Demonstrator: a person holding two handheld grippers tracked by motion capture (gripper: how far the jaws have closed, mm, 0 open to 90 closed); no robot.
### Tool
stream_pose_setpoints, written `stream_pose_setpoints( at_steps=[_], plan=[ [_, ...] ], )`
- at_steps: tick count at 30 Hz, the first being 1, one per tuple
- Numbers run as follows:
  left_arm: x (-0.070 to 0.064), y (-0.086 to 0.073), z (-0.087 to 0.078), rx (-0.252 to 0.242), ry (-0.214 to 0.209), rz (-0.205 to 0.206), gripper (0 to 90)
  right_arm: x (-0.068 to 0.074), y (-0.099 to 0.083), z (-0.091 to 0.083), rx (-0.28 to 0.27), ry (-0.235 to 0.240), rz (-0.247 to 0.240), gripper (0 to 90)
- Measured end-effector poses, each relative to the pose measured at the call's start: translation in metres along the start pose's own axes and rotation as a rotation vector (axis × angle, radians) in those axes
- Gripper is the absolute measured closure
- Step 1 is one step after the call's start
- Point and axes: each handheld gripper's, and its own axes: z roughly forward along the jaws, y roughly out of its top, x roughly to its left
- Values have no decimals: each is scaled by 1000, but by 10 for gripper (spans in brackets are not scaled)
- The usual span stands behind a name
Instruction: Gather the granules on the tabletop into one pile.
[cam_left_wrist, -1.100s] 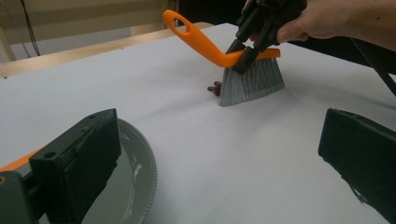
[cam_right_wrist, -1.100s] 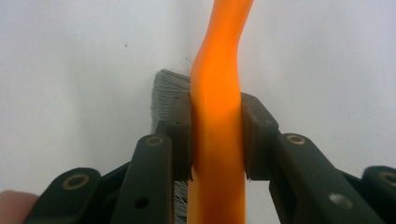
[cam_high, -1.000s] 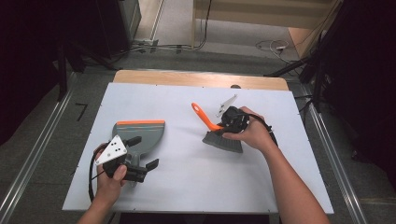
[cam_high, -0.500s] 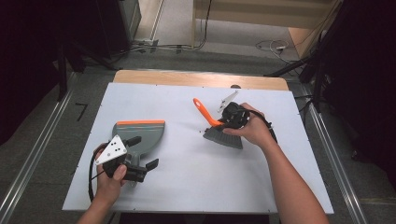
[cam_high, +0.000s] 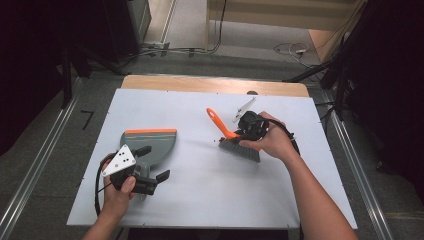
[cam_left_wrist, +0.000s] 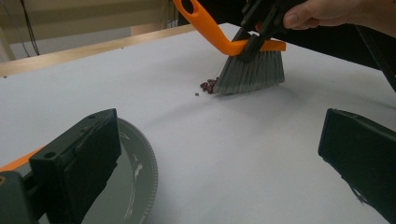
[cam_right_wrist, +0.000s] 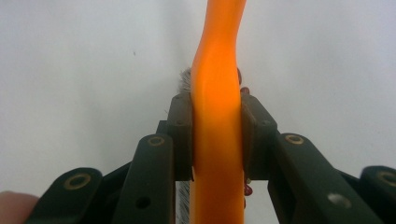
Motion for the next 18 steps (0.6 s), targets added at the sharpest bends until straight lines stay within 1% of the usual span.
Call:
stream_pose_setpoints(
  at_steps=[1,3,6,8,10,12,13,15,17,18],
  plan=[
    [0,0,0,0,0,1,0,2,2,-3,-4,-4,23,683],
    [0,0,0,1,0,2,0,3,7,-7,-35,-16,54,683],
    [-1,0,1,0,-2,1,0,5,18,-10,-96,-9,158,684],
    [-1,0,2,-2,-3,1,0,8,26,-9,-128,-2,217,683],
    [0,0,1,1,0,3,0,9,35,-3,-139,16,285,683],
    [0,0,0,-1,-1,3,0,7,40,7,-150,46,354,683],
    [0,0,0,0,-1,2,0,7,41,12,-152,53,394,683],
    [0,0,0,-5,-1,0,0,4,43,23,-148,40,457,683],
    [1,0,0,-6,-2,-1,0,-1,41,34,-144,26,536,682],
    [0,0,-1,-9,-1,-4,0,-3,39,37,-140,-1,581,682]
  ],
)
